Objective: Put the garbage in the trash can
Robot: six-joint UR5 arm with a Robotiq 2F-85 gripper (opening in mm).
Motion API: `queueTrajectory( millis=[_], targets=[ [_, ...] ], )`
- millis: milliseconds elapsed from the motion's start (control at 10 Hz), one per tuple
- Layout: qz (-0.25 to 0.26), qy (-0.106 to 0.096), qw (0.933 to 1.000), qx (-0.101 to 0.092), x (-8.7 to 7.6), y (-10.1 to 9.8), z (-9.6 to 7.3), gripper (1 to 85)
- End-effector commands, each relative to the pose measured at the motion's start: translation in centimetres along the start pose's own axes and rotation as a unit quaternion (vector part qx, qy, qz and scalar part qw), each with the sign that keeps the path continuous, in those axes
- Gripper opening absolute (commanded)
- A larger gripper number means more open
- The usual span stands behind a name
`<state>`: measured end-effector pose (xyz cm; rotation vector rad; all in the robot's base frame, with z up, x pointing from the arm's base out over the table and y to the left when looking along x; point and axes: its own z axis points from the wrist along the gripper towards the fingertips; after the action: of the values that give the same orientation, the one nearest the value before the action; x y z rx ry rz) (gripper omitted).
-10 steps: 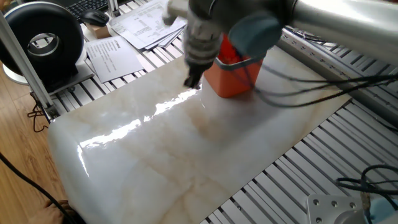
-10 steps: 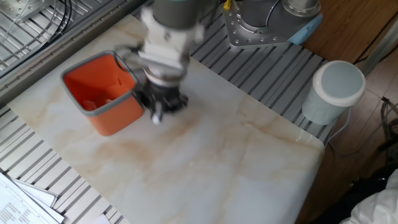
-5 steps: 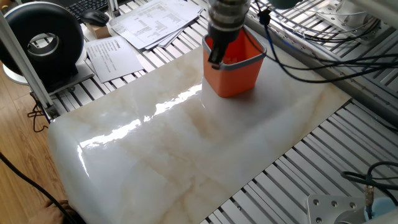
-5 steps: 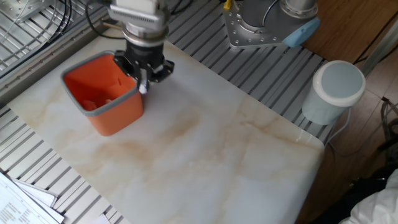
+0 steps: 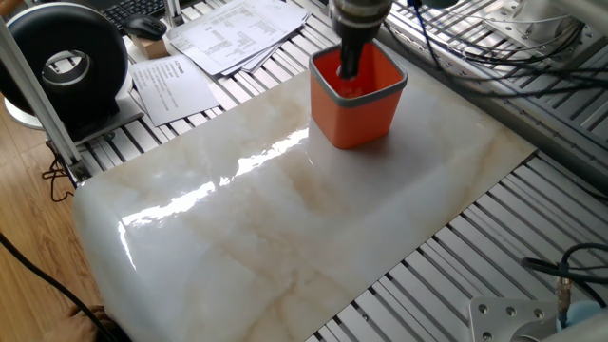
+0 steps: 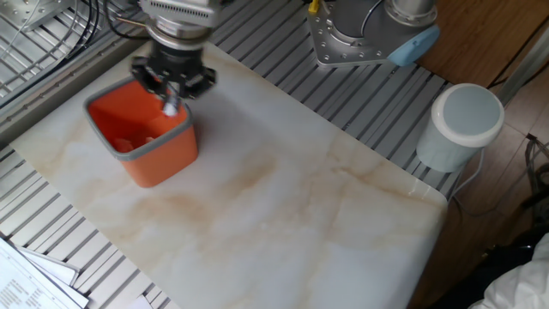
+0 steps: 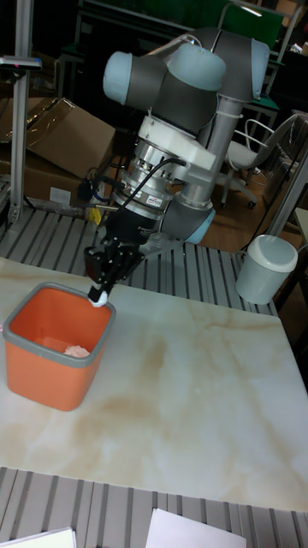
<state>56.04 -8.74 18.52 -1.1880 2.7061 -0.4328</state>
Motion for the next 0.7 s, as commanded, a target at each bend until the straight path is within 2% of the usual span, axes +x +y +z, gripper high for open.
queueTrajectory(
  millis=[0,100,200,300,400,600],
  targets=[
    [-0.068,-0.027,0.9968,0.034,-0.8,-2.4,0.9,1.3],
    [-0.075,-0.037,0.9959,0.034,-1.4,-2.1,1.6,1.3],
    [-0.068,-0.044,0.9964,0.026,-1.8,-1.4,1.9,1.3],
    [-0.065,-0.042,0.9968,0.019,-1.6,-0.9,2.1,47.7],
    [-0.085,-0.045,0.9953,0.008,-1.7,-0.2,2.1,85.0],
    [-0.107,-0.045,0.9932,0.012,-1.5,-0.8,1.0,85.0]
  ],
)
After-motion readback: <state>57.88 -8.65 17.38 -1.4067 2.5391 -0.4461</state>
